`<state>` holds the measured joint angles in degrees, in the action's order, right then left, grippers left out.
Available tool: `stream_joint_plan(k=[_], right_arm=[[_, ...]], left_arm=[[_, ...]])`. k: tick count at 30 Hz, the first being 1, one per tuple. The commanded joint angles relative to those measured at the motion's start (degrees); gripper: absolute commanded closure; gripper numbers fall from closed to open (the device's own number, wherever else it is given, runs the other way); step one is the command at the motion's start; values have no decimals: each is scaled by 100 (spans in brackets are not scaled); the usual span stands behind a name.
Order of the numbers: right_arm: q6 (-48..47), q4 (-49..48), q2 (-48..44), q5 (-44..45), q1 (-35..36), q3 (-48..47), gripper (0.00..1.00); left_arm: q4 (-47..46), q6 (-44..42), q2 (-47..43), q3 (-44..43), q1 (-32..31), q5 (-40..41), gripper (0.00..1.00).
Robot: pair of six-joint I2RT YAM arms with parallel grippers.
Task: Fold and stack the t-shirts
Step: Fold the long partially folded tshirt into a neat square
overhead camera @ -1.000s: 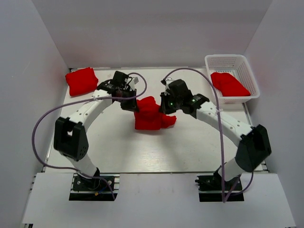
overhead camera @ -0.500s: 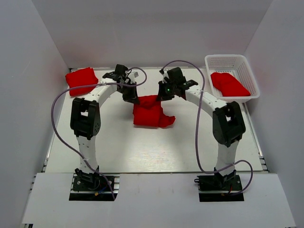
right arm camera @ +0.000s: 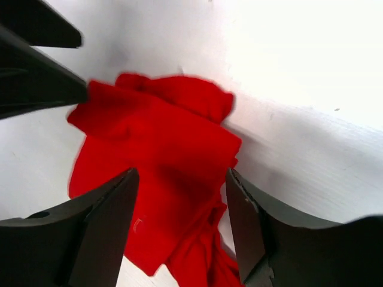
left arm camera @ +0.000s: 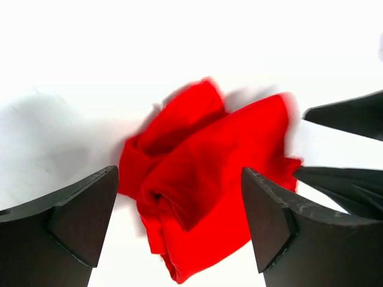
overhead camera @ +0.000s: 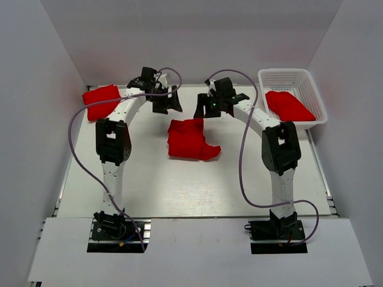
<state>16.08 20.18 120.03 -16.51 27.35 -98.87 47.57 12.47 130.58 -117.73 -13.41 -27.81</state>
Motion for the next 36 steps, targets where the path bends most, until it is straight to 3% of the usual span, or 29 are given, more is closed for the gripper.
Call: stream_joint_plan(k=[1,3,4,5,6,7,8,14,15,17,26,36], right_arm=[[-52,64,-348,86,-81,-449,32],[-34,56,-575,43,-72,-458,32],[-26,30,-638,-44,-55,-440,38],[70,-32,-752,-202,-55,-353,46],[149,-119,-857,-334,-46,-291,69],[194,-546,-893,-735,-29,83,84],[333,-716,-998,-992,-11,226,96],[563,-1727,-973,-1837,121,1159,100],[616,-1833,-972,-1977,147,1203,100],[721,-2156,-727,-2214,174,1221,100],[941,-2546,554,-2488,306,360,100],[1056,-2924,1462,-2260,218,-228,100]], left_arm=[[112,-192,-566,-401,110,-102,6],[33,-332,-945,54,163,-102,10],[-19,-333,-1147,258,163,-171,17],[-220,-385,-1610,782,163,-276,41],[-370,-386,-1867,1100,163,-521,58],[-572,-272,-2122,1460,163,-663,76],[-1061,-184,-2577,2195,163,-838,100],[-2592,623,-3223,4447,-12,-2226,100],[-3396,782,-3319,4765,-13,-2489,100],[-3885,959,-3530,5389,-74,-2388,100],[-4633,959,-2776,6069,-180,-2026,100],[-4503,880,-2187,6254,-127,-1649,100]])
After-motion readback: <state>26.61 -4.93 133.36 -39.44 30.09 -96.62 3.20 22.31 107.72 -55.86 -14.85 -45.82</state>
